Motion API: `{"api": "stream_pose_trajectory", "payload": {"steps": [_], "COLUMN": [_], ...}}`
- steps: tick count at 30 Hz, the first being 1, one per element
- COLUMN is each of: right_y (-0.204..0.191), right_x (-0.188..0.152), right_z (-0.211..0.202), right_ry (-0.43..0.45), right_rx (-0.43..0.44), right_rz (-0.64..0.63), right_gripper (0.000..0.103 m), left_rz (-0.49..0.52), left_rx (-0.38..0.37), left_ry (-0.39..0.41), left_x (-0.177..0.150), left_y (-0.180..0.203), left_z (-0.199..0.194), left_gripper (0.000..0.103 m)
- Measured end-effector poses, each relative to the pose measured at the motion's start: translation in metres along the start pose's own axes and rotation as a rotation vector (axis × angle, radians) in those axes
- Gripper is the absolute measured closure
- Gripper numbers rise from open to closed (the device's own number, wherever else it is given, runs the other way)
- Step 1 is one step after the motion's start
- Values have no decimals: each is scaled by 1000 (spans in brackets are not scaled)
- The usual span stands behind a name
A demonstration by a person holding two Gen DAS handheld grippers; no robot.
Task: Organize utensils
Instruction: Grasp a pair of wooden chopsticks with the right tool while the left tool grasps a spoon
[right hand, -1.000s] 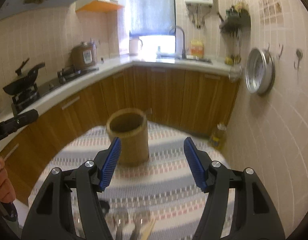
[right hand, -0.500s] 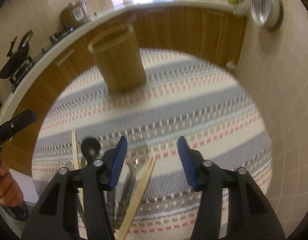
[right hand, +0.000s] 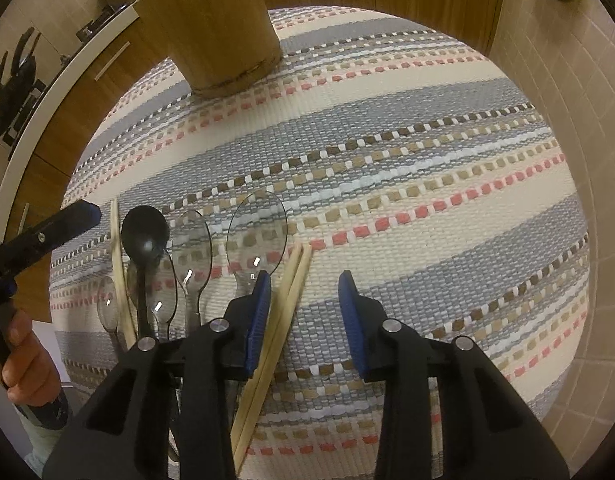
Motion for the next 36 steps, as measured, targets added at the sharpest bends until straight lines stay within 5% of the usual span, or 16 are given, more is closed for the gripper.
{"api": "stream_pose_trajectory", "payload": {"steps": [7, 23, 29, 36], "right_y": [-14, -58, -67, -64], "right_x": [9, 13, 14, 8], "right_z": [8, 20, 24, 18], "right_ry": [-13, -17, -46, -45], "right_rx": [-44, -205, -186, -122], "right_rz": [-18, -134, -172, -164], "right_gripper": [73, 79, 91, 94], "left_rz": [8, 25, 30, 78], "left_rx": [-1, -6, -3, -28], "left_ry": [-53, -107, -118, -61], "left_x": [5, -1, -5, -5], "left_y": [2, 12, 13, 26], "left_z": [19, 53, 62, 52], "left_gripper": [65, 84, 101, 102]}}
Point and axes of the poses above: each gripper's, at about its wrist camera, not at the fingertips, and z roughly the way its jaws point, y to its right, x to its top, the point moved 5 cm from there along z, roughly the way its jaws point, and after that the axes turned 6 degrees about -x, right-handed, at the moved point
